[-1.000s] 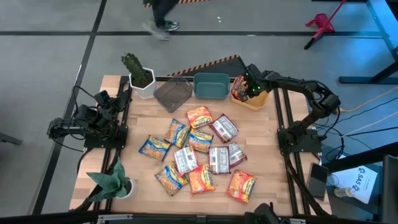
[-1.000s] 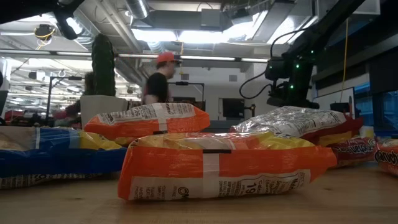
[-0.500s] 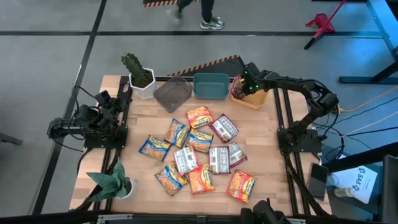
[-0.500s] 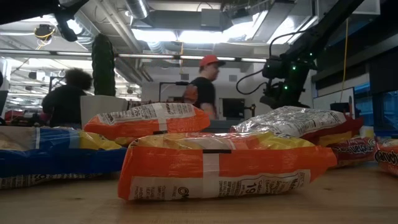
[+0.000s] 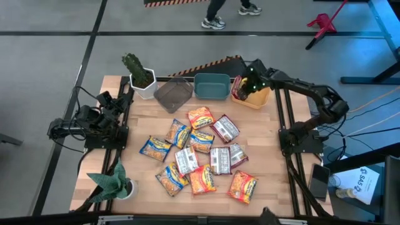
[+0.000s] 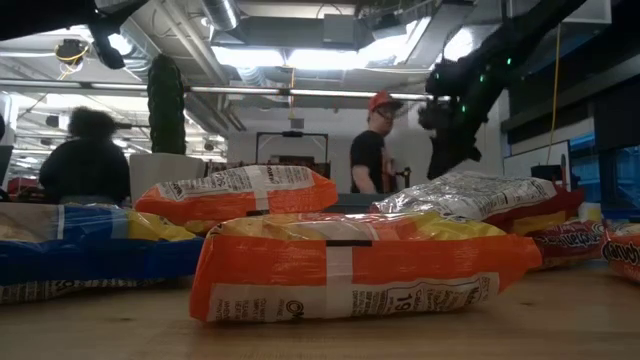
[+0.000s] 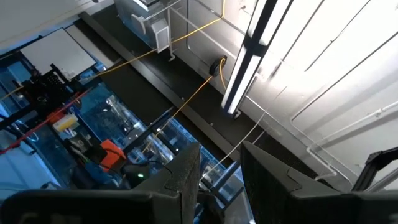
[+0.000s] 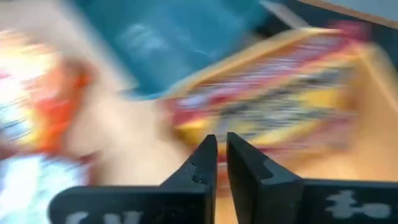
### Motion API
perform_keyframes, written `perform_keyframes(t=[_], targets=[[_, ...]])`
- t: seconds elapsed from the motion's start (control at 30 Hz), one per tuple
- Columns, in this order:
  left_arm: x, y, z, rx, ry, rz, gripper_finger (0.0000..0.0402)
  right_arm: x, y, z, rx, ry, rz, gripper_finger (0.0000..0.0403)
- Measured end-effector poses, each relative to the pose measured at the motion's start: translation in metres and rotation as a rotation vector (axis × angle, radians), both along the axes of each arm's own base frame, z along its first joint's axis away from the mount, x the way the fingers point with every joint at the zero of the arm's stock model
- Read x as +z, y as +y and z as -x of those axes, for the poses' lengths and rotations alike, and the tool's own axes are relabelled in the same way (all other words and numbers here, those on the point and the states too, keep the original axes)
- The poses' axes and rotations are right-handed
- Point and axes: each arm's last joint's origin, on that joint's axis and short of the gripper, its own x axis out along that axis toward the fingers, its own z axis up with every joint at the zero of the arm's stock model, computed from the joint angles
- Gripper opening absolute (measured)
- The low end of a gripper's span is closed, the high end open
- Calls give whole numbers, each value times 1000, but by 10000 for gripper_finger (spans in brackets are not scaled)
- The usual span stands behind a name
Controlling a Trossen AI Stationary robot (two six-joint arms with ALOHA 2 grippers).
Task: Sort Maruchan noodles
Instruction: Put the left red noodle pack into the orange bin
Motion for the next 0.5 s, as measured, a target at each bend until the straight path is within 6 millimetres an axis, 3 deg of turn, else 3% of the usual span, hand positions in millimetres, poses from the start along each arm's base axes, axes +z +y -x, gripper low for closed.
perform_keyframes(t=[0.13,0.33,0.5], targets=[[-2,0,-2,-3,23,3,110,10,47,-18,182,31,-44,86],[-5,0,-4,-20,52,20,110,12,144,-50,385,76,-159,194],[-5,0,-4,-42,43,30,110,13,202,-58,295,97,-166,261]])
